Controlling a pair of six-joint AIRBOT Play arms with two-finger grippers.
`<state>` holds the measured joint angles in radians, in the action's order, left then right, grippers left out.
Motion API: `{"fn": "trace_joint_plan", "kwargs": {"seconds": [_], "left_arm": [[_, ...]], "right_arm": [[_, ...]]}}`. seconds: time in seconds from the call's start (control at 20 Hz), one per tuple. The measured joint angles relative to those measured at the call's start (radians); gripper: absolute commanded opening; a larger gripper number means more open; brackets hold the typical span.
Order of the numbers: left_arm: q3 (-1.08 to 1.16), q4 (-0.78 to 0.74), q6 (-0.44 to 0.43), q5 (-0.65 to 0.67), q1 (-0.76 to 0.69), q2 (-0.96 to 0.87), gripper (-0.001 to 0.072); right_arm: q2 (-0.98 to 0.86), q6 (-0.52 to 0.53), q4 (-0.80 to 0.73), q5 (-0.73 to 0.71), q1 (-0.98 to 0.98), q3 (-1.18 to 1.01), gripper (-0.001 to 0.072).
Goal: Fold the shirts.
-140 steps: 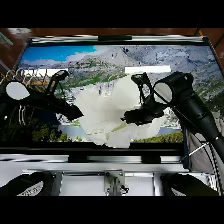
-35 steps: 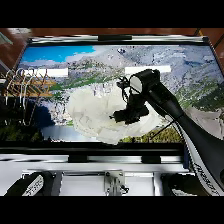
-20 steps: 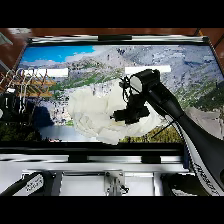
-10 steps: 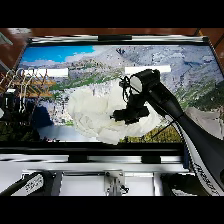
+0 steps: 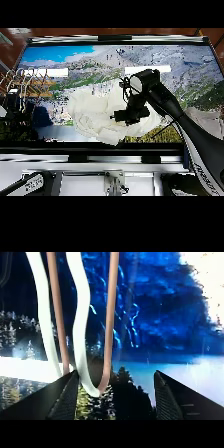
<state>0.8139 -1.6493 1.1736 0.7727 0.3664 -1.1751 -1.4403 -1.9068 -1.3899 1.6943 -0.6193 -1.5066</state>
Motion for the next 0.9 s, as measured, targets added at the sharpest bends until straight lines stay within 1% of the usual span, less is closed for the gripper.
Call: {"fn": "trace_joint_plan", "kwargs": {"seconds": [0.1, 0.5, 0.9], "left_arm": [[0.0, 0.0, -0.001, -0.001, -0.007, -0.003, 0.051], [0.0, 0.01, 0.005, -0.003, -0.113, -0.005, 0.0508], [0.002, 0.008, 0.046, 0.021, -0.112, 0.019, 0.0509]], "right_arm": [[0.0, 0.0, -0.001, 0.001, 0.0, 0.0, 0.0086], [0.0, 0.001, -0.008, 0.003, 0.0, 0.0, 0.0086], [0.0, 0.003, -0.008, 0.005, 0.0, 0.0, 0.0087]]}}
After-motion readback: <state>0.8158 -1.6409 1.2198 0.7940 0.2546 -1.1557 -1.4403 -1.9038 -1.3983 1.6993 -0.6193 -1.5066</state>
